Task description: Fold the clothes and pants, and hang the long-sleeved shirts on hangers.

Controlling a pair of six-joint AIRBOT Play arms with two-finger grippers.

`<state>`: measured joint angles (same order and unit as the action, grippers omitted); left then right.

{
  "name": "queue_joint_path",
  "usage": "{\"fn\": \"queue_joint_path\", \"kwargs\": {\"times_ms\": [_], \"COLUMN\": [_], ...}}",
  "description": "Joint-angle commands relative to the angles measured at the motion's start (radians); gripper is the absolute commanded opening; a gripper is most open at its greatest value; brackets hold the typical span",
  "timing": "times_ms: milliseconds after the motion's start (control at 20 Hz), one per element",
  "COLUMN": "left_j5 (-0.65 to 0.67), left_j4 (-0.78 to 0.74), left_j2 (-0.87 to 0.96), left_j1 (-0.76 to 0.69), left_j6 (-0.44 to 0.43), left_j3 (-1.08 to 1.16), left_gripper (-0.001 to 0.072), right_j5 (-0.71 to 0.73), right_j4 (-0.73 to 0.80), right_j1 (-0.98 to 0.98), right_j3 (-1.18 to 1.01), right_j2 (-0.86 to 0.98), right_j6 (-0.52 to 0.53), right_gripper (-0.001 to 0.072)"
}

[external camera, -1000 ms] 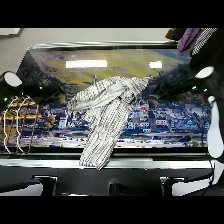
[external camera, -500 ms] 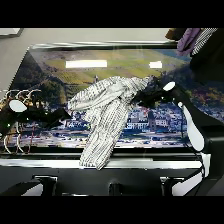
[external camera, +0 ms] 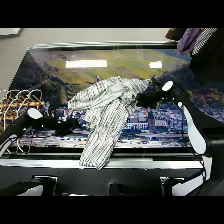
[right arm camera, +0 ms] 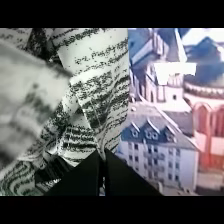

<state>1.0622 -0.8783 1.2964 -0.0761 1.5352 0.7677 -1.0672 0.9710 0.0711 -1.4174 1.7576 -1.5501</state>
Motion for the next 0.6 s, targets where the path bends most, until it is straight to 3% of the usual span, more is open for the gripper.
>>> {"fn": "queue_joint_path", "kwargs": {"times_ms": [0, 200, 400, 450, 500, 550], "left_j5": [-0.051, -0.069, -0.070, -0.070, -0.070, -0.069], "left_j4": [0.060, 0.206, 0.218, 0.218, 0.218, 0.230], "left_j2": [0.077, 0.139, 0.162, 0.164, 0.165, 0.164], "left_j1": [-0.066, -0.114, -0.167, -0.178, -0.183, -0.183], "left_j6": [-0.019, -0.106, -0.115, -0.115, -0.123, -0.135], "left_j3": [-0.006, -0.006, -0.006, -0.006, -0.006, -0.002], "left_gripper": [0.0689, 0.0688, 0.0669, 0.0559, 0.0194, 0.0026], "right_j5": [-0.078, -0.105, -0.118, -0.119, -0.119, -0.115], "right_j4": [0.120, 0.139, 0.138, 0.137, 0.137, 0.137], "right_j1": [0.001, 0.001, 0.001, 0.001, 0.001, 0.001], "right_j3": [-0.001, -0.001, -0.002, -0.001, -0.002, -0.002], "right_j2": [-0.069, -0.129, -0.150, -0.156, -0.165, -0.176], "right_j6": [-0.049, -0.066, -0.089, -0.089, -0.092, -0.100], "right_gripper": [0.0028, 0.0028, 0.0028, 0.0028, 0.0028, 0.0028]}}
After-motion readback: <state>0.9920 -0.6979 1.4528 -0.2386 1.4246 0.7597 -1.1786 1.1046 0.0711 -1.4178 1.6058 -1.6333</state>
